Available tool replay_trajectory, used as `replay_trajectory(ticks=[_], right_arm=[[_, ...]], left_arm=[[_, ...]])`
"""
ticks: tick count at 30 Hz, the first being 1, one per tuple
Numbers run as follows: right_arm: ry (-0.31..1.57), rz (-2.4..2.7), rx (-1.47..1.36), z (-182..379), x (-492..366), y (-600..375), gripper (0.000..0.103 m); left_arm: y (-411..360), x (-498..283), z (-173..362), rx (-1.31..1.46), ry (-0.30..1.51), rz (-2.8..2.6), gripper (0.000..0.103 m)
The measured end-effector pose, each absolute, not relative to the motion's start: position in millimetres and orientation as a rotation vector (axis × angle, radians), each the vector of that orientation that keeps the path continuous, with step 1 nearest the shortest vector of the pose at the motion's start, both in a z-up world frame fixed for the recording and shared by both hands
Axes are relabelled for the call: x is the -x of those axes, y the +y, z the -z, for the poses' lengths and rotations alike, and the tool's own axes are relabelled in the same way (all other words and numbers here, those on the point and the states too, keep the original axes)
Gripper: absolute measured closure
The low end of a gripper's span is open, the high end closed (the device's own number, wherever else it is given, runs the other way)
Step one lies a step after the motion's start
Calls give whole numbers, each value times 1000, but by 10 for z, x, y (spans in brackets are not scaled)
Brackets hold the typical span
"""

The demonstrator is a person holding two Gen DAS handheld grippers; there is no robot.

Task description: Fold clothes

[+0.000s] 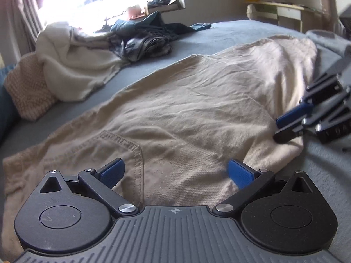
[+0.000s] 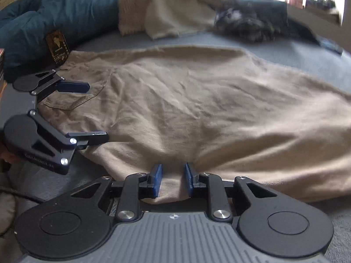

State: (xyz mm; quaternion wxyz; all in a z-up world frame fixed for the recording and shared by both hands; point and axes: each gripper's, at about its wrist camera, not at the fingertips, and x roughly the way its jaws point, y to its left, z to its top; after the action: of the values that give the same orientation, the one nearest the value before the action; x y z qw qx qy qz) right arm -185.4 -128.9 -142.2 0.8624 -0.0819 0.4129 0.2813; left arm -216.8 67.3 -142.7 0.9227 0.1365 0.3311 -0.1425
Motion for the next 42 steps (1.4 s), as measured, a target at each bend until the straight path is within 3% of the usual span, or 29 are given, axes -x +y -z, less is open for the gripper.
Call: replay_trajectory(ticks=[8,13,24,31,39,42], right_arm=[[717,-502,80,995,1783,-1492,79],[876,-368,40,1378,1530,-1663,78],[760,-361,49,1122,1613,-1679,77],[831,-290,60,1428,1482,-1768,69],[839,-293,-7,1295,1448,-1836,66],[811,-273,-49,1204,1447,-1919,59]], left_arm=[[917,2113,1107,-254,589,199,2],[1133,1869,1402,-229,721,111,1],[1321,1836,1362,-139,691,52,1],[1457,1722,1438,-101,728,6,0],[1236,1704,1319,-110,682,62,1],[1149,1696,1272,-114,664,84,1]])
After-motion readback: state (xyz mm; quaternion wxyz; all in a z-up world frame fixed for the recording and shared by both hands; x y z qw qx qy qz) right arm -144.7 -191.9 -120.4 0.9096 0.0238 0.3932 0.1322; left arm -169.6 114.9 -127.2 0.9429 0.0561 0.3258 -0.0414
